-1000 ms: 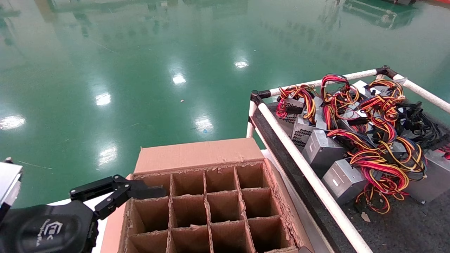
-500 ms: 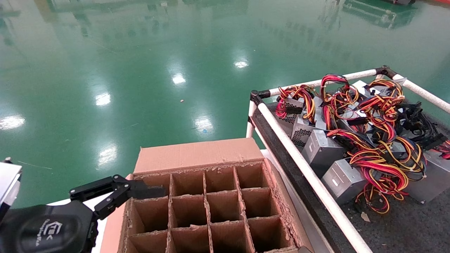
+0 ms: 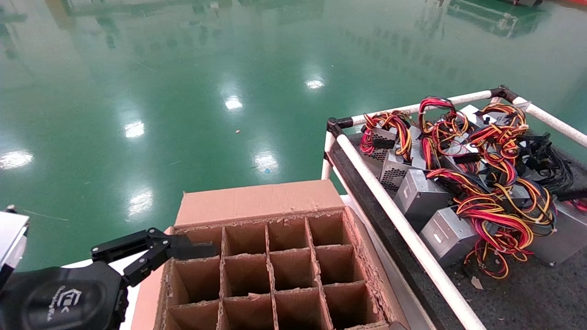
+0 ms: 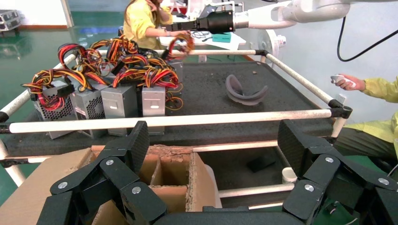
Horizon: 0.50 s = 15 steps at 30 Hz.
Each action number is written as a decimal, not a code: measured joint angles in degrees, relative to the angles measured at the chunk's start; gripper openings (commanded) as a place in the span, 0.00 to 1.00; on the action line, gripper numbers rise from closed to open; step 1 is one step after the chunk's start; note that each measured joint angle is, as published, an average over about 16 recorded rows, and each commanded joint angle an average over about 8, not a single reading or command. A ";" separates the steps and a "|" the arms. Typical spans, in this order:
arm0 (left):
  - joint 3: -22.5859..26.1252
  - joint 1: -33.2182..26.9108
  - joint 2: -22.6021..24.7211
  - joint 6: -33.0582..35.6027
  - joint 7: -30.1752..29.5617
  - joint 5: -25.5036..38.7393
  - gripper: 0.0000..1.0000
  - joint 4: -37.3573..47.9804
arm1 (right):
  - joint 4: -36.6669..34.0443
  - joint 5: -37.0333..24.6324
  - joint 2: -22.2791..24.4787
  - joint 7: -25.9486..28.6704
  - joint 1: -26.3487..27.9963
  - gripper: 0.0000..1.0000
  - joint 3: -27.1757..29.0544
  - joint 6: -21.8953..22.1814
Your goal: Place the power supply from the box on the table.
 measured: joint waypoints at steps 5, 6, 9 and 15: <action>0.00 0.00 0.00 0.00 0.00 0.00 1.00 0.01 | 0.62 -0.20 0.25 0.33 1.09 1.00 -0.15 0.15; 0.01 0.00 0.00 0.00 0.00 0.00 1.00 0.01 | 0.80 -0.26 0.29 0.42 1.39 1.00 -0.19 0.21; 0.01 -0.01 0.00 0.00 0.01 0.00 1.00 0.01 | 1.47 -0.43 0.35 0.73 2.41 1.00 -0.31 0.37; 0.02 -0.01 0.00 0.00 0.01 -0.01 1.00 0.02 | 3.37 -0.86 0.24 1.11 4.42 1.00 -0.48 0.23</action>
